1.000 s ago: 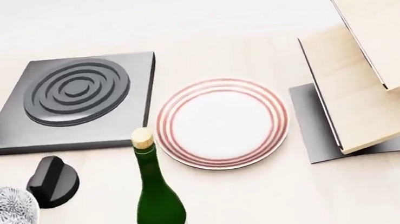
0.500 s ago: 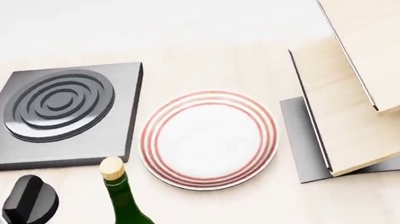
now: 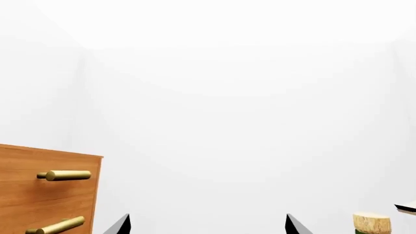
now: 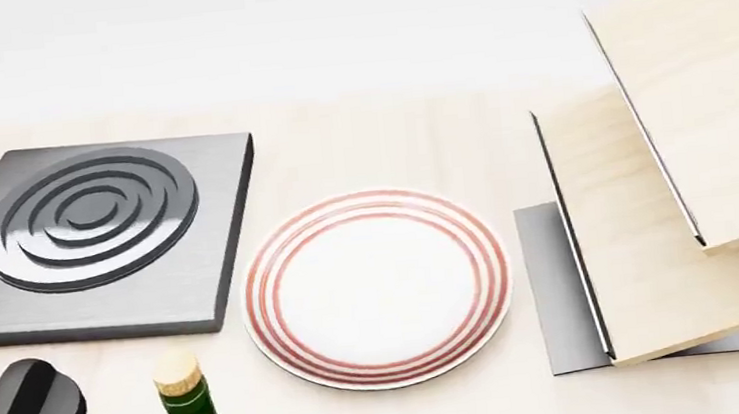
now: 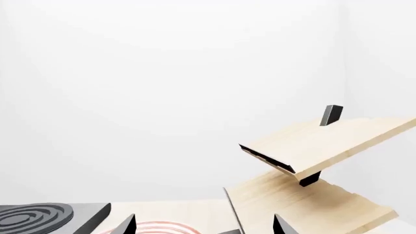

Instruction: Pick up the akita bowl and put it on the plate.

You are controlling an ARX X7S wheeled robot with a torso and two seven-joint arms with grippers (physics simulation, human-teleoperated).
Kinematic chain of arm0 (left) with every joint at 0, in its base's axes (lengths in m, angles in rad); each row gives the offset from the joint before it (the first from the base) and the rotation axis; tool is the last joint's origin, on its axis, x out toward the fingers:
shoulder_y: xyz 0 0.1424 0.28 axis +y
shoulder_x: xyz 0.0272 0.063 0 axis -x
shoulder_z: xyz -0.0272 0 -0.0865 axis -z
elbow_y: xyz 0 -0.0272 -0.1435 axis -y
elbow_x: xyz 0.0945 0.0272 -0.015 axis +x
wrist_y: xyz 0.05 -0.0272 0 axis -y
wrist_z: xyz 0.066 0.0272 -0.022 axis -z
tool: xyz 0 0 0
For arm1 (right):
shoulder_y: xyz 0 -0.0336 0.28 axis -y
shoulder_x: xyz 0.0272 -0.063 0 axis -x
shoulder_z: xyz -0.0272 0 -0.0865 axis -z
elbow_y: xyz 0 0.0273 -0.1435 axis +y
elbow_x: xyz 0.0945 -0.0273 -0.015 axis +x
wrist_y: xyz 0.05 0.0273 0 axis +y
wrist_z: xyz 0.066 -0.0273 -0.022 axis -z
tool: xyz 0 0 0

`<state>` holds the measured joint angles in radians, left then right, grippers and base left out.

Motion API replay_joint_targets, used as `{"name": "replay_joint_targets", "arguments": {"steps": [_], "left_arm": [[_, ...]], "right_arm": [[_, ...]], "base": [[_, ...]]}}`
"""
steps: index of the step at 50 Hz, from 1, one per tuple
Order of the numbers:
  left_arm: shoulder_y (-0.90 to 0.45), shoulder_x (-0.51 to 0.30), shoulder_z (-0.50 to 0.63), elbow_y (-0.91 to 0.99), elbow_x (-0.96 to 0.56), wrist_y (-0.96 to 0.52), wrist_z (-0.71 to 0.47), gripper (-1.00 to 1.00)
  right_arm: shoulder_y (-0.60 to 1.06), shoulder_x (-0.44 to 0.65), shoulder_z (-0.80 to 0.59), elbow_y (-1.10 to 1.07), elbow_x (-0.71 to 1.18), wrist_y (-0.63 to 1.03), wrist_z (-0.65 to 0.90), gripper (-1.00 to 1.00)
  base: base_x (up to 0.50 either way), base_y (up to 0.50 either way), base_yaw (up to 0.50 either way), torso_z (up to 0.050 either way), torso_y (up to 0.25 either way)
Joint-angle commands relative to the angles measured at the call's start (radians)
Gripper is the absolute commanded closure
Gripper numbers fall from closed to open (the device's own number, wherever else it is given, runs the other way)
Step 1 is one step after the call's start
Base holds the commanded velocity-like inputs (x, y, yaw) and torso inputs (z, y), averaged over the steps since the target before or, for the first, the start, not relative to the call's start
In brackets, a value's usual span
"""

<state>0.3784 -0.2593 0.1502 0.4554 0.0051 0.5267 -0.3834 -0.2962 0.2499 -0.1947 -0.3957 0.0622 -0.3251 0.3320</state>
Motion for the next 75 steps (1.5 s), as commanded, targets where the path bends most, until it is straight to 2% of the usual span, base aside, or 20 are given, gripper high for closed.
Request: {"name": "replay_joint_targets", "arguments": {"steps": [1,46,60,75], "left_arm": [[-0.002,-0.003,0.006,0.000,0.005,-0.002,-0.006,-1.00],[-0.006,-0.023,0.017,-0.016,-0.002,0.010,-0.029,-1.00],[-0.002,-0.029,0.014,-0.002,0.005,-0.007,-0.038,-1.00],[0.051,-0.055,-0.092,0.149,0.033,-0.115,-0.089,-1.00]], "right_arm": [[0.001,0.006,-0.004,-0.002,0.001,0.002,0.005,-1.00],[0.010,0.019,-0.024,0.010,0.003,0.003,0.028,-1.00],[0.008,0.023,-0.029,0.025,-0.011,-0.041,0.036,-1.00],[0.014,0.030,-0.034,0.018,-0.005,-0.026,0.040,-1.00]], "base": [[0.12,-0.03,0.00,0.000,0.000],[0.13,-0.03,0.00,0.000,0.000],[0.04,-0.01,0.00,0.000,0.000],[0.00,0.00,0.00,0.000,0.000]]}}
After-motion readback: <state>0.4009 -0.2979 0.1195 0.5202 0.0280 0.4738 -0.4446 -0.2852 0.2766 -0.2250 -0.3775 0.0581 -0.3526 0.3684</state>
